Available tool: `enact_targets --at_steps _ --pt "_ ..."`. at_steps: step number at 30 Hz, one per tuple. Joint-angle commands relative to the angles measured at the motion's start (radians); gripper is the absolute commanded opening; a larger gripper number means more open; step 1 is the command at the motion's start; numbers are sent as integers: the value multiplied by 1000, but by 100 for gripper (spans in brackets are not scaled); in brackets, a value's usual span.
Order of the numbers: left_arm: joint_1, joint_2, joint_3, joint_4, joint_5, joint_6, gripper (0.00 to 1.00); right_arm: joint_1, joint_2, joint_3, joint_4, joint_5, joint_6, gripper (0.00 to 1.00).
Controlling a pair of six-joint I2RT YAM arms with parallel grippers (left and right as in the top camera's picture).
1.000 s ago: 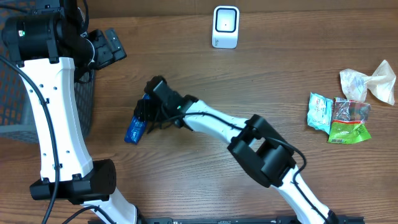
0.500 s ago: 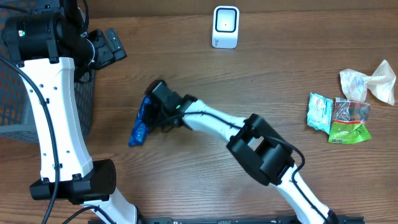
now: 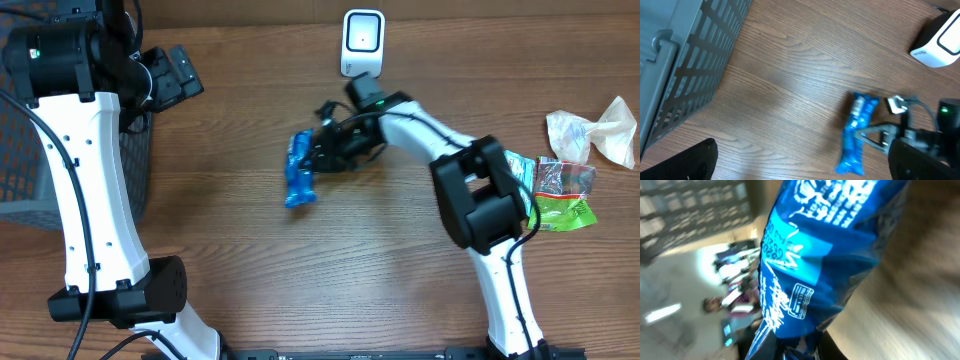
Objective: Scan the item barcode
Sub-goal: 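Grasp the blue Oreo bar with the right gripper and lift it, then raise the Oreo bar up to the white scanner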
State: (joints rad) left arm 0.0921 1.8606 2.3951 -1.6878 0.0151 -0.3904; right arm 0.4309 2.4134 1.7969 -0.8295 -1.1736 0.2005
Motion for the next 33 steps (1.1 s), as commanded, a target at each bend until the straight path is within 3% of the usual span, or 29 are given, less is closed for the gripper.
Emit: enact_targets --at_steps 1,12,15,27,33 --pt "-1 -32 7 -2 4 9 100 -24 -55 -2 -87 -211 -372 4" --pt "-1 -30 7 -2 4 9 100 -69 -184 -2 -568 -163 -1135 4" --pt "-1 -29 7 -2 4 9 100 -69 -225 -1 -655 -164 -1258 4" --pt "-1 -28 7 -2 0 10 99 -89 -346 167 -863 -208 -1283 4" --pt "-1 -28 7 -2 0 9 100 -120 -389 228 -864 -204 -1247 4"
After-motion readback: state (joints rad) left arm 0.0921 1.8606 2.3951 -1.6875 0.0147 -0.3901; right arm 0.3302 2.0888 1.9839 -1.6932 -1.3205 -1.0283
